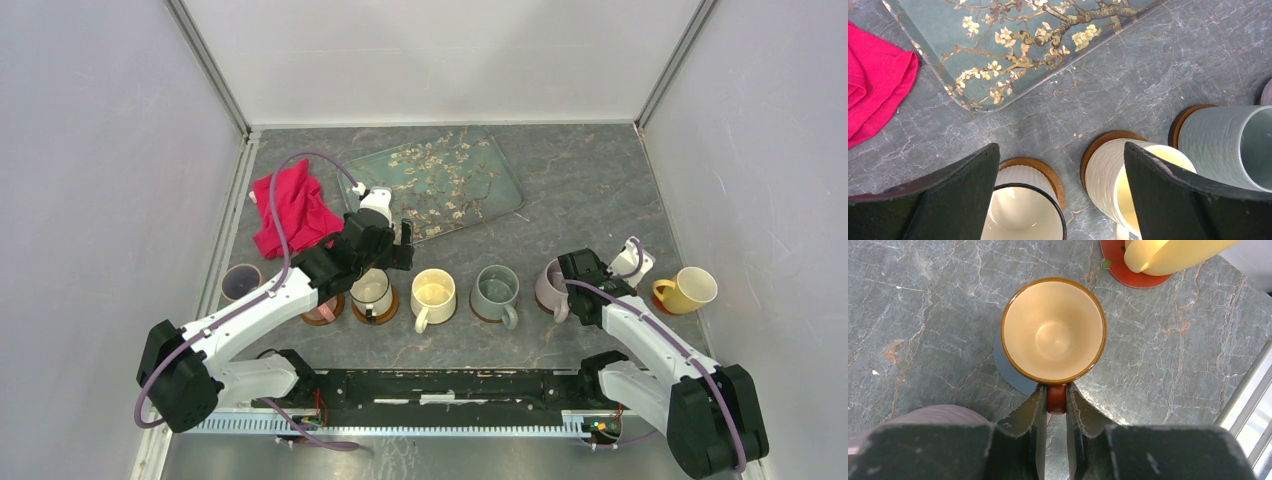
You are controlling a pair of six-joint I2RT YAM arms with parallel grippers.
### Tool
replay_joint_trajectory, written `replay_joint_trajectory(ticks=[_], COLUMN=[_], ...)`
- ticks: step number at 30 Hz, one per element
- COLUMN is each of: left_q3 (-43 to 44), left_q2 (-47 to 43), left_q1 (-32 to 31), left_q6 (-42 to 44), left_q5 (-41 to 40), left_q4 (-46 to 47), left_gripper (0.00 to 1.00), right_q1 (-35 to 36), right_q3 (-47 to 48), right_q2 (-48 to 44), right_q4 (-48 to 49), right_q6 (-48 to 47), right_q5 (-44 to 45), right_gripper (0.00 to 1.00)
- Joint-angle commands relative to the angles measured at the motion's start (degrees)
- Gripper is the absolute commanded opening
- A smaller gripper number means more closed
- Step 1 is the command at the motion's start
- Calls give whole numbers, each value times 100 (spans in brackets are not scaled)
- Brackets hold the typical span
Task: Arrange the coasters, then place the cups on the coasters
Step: Place the cup on the coaster.
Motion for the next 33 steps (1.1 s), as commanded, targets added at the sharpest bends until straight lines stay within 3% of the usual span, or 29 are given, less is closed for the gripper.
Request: replay_joint_trajectory(ticks=[1, 23, 33], left_q3=[93, 75, 76], left_q2=[-126, -210, -264], left_q1=[-13, -13, -13], left_q6=[-1, -27, -44], left_q5=[14, 31, 53], left_q4=[210, 227, 255], left_gripper=[100, 100, 100], right_q1=[-34, -30, -26], right_q3=[136, 558, 756], right_q2=[-105, -75, -78], right_q4=[-50, -458, -700], right_q6=[37, 12, 1], right_q5=[105, 3, -31], right_gripper=[21, 45, 47])
